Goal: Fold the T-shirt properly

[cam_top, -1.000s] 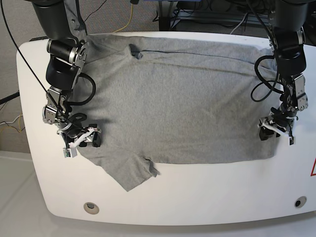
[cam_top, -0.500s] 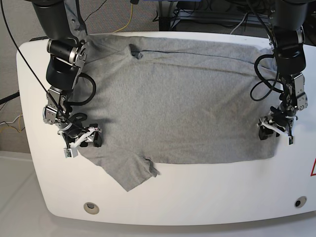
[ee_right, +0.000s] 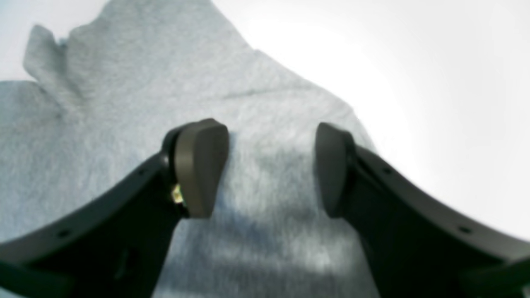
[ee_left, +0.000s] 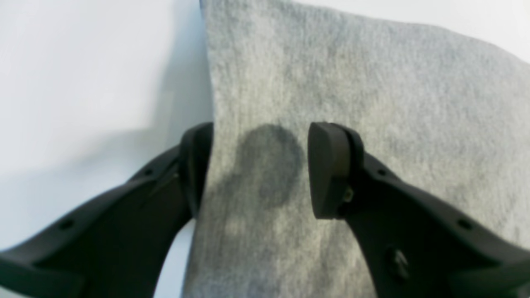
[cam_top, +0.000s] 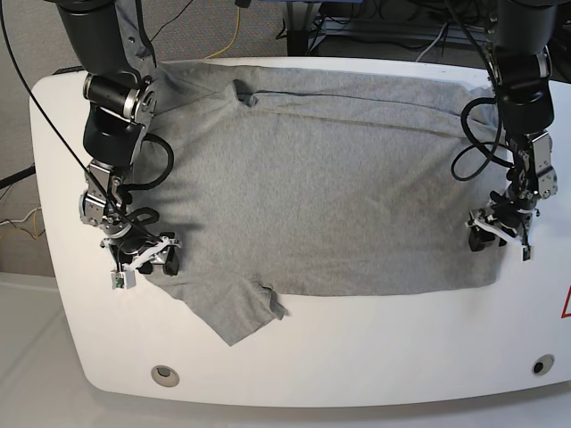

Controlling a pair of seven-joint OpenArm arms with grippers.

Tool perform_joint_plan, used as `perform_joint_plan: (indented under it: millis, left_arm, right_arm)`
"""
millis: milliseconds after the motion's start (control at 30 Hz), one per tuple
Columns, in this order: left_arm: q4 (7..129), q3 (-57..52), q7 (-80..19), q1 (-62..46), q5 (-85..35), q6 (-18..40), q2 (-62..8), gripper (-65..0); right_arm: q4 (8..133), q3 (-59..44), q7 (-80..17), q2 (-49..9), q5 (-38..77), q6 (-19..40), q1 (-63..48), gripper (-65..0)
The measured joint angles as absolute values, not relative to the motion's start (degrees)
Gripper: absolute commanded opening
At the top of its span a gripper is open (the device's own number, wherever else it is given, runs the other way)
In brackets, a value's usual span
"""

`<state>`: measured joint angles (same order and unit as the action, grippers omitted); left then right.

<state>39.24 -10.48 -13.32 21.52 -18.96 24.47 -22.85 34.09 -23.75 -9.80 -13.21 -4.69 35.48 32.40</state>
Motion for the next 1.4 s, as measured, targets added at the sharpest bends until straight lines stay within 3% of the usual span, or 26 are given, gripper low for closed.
perform_joint_plan:
  millis: [633,1400]
  left_arm:
    - [38.8,-10.3,-13.2,21.3,-18.7,26.9,-23.4,-31.9]
    - [38.9,-10.1,-13.3,21.3,-19.2,25.3,-23.6,-31.6]
  right_arm:
    - [36.2,-24.3,-15.7,-14.0,-4.1,36.5,32.2,-28.7]
    - [36.2,-24.3,-18.0,-12.7,-4.3,37.1,32.0,-28.9]
